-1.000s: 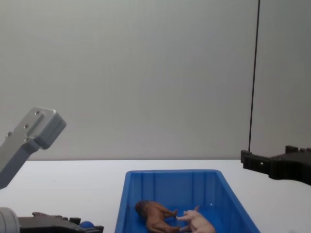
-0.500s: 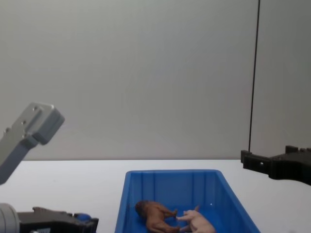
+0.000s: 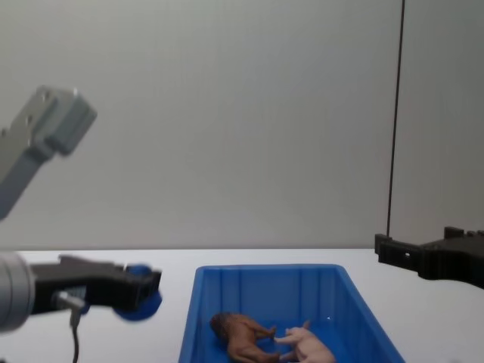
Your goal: Pick up the two dolls from the table and place them into the box.
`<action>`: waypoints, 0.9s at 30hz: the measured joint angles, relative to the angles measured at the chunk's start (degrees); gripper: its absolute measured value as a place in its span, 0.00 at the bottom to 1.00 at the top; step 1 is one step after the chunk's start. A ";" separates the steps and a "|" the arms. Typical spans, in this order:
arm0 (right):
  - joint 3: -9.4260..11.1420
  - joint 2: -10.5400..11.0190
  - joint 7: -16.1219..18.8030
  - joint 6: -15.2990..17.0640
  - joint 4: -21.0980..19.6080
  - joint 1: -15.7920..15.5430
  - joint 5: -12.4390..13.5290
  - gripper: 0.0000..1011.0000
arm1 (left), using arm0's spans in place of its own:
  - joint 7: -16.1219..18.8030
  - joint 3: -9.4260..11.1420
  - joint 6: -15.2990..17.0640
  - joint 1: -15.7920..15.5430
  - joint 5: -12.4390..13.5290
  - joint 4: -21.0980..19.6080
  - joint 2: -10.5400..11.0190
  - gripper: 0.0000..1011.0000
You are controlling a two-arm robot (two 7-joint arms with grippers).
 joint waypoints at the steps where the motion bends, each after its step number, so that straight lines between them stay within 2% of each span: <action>1: 0.00 0.00 0.00 0.00 0.00 0.00 0.00 0.99 | -0.32 -0.04 -0.23 -0.24 0.33 -0.49 -0.04 0.18; 11: 0.00 0.00 0.00 0.00 0.00 0.00 0.00 0.99 | -3.89 0.11 -1.90 -2.20 1.57 -2.36 -1.25 0.15; 19: 0.00 0.00 0.00 0.00 0.00 0.00 0.00 0.99 | -8.62 1.03 -3.70 -4.22 1.29 -1.97 -3.40 0.16; 23: 0.00 0.00 0.00 0.00 0.00 0.00 0.00 0.99 | -11.19 1.80 -4.52 -5.38 0.94 -1.05 -4.94 0.28; 24: 0.00 0.00 0.00 0.00 0.00 0.00 0.00 0.99 | -11.43 1.93 -4.63 -5.56 0.87 -0.90 -5.18 0.28; 27: 0.00 0.00 0.00 0.00 0.00 0.00 0.00 0.99 | -12.87 2.47 -5.02 -6.22 0.68 -0.25 -6.13 0.41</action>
